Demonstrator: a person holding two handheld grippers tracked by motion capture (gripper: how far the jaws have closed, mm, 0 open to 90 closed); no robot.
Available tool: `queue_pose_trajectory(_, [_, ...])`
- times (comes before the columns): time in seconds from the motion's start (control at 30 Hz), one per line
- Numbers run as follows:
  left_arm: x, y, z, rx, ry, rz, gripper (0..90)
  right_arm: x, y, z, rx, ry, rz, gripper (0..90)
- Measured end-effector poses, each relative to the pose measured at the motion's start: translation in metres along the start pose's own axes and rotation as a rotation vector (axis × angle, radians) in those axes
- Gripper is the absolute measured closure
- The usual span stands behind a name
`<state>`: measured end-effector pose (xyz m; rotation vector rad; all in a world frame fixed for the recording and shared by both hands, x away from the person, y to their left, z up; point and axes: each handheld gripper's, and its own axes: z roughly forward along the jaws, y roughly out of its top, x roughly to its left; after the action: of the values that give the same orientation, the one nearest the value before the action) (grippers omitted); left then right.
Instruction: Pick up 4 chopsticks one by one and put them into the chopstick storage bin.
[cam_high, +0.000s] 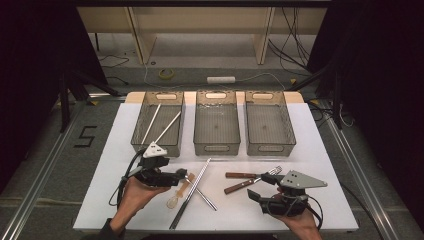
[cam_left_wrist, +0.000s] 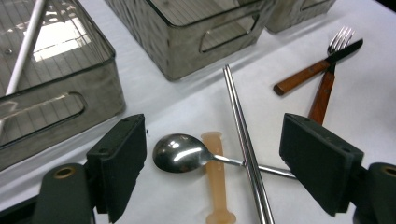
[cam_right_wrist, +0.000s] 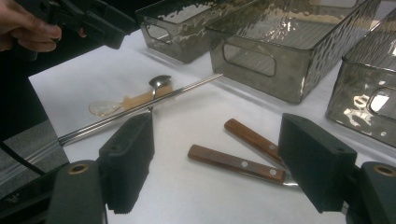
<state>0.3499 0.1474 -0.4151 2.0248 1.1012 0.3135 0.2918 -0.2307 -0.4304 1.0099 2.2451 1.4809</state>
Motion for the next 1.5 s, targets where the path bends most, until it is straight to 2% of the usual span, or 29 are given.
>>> queue_pose_trajectory(0.37, [-0.014, -0.007, 0.002, 0.028, -0.015, 0.021, 23.3, 0.001, 0.000, 0.001, 0.006, -0.001, -0.004, 28.4])
queue_pose_trajectory(0.47, [-0.016, -0.009, 0.002, 0.025, -0.023, 0.020, 21.0, 0.000, 0.000, 0.001, 0.006, 0.001, 0.000, 28.3])
queue_pose_trajectory(0.63, [-0.019, -0.012, 0.001, 0.025, -0.019, 0.019, 20.2, 0.000, -0.001, 0.001, 0.007, 0.003, 0.001, 28.4])
queue_pose_trajectory(0.8, [-0.024, -0.016, 0.003, 0.048, -0.015, 0.031, 20.8, 0.001, -0.001, 0.001, 0.007, 0.002, 0.000, 28.4])
queue_pose_trajectory(0.97, [-0.027, -0.021, 0.003, 0.065, -0.016, 0.031, 25.3, 0.001, -0.001, 0.001, 0.012, 0.001, -0.004, 28.4])
queue_pose_trajectory(1.07, [-0.030, -0.026, 0.004, 0.089, -0.012, 0.050, 28.6, 0.001, -0.001, 0.002, 0.012, 0.000, -0.007, 28.4])
queue_pose_trajectory(1.5, [-0.039, -0.042, 0.010, 0.166, -0.004, 0.062, 49.7, 0.001, -0.002, 0.001, 0.013, 0.003, -0.007, 28.6])
